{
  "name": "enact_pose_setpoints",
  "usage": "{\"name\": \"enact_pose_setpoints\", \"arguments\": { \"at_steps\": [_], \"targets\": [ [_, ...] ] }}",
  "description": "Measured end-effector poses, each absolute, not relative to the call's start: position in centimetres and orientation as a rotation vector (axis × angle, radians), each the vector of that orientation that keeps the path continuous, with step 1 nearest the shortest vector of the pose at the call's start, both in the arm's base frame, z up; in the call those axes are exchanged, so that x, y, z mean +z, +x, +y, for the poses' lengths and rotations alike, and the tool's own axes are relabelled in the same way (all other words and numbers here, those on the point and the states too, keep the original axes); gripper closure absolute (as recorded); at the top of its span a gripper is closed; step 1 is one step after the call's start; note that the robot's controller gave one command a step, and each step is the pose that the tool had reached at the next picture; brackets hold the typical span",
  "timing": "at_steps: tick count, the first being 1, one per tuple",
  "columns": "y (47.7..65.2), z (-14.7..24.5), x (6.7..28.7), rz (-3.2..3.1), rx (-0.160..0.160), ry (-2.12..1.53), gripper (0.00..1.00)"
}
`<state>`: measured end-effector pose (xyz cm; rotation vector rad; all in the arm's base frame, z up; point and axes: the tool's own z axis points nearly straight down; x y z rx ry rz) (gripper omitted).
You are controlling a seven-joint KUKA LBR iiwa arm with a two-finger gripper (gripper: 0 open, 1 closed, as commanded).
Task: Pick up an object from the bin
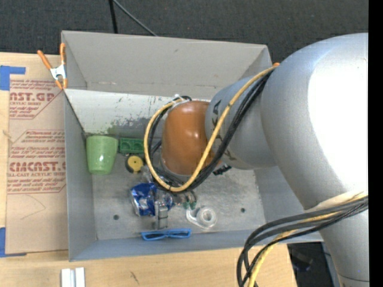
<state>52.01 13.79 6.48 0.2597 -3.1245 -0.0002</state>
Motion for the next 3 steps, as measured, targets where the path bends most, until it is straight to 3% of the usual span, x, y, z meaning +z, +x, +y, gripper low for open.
{"name": "enact_pose_setpoints", "arguments": {
  "at_steps": [1, 2, 3],
  "targets": [
    [52.0, 13.8, 6.6, -3.122, 0.0, 0.26, 1.0],
    [52.1, 13.9, 9.9, -3.135, -0.003, 0.261, 1.0],
    [52.2, 14.0, 16.2, -3.138, -0.003, 0.262, 1.0]
  ]
}}
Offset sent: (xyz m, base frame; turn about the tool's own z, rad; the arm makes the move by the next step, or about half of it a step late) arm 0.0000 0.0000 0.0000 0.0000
